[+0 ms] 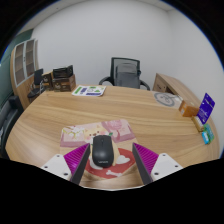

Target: Arrange mouse

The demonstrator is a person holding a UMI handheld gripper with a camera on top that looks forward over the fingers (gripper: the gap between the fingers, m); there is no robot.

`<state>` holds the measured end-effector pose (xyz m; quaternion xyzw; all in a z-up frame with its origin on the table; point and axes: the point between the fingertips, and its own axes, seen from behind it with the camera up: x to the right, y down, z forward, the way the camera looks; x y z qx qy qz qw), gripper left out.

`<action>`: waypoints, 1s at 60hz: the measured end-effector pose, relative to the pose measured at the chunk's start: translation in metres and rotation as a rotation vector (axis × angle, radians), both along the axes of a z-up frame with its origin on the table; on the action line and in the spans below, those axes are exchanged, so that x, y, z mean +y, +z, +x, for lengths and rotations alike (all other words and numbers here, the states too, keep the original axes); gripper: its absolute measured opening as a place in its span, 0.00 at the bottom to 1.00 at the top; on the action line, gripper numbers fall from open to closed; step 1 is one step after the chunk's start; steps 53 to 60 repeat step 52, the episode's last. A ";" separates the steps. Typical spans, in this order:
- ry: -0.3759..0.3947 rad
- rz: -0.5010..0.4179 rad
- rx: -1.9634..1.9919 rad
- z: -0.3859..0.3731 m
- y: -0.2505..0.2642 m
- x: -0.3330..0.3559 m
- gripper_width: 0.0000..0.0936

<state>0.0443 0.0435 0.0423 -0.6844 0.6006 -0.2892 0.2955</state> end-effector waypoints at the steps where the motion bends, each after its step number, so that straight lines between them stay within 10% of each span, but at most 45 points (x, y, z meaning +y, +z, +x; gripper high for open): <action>1: -0.007 -0.002 -0.002 -0.006 0.008 -0.004 0.92; 23: -0.080 0.016 -0.044 -0.179 0.145 -0.090 0.92; 60: -0.133 -0.024 -0.084 -0.310 0.174 -0.158 0.93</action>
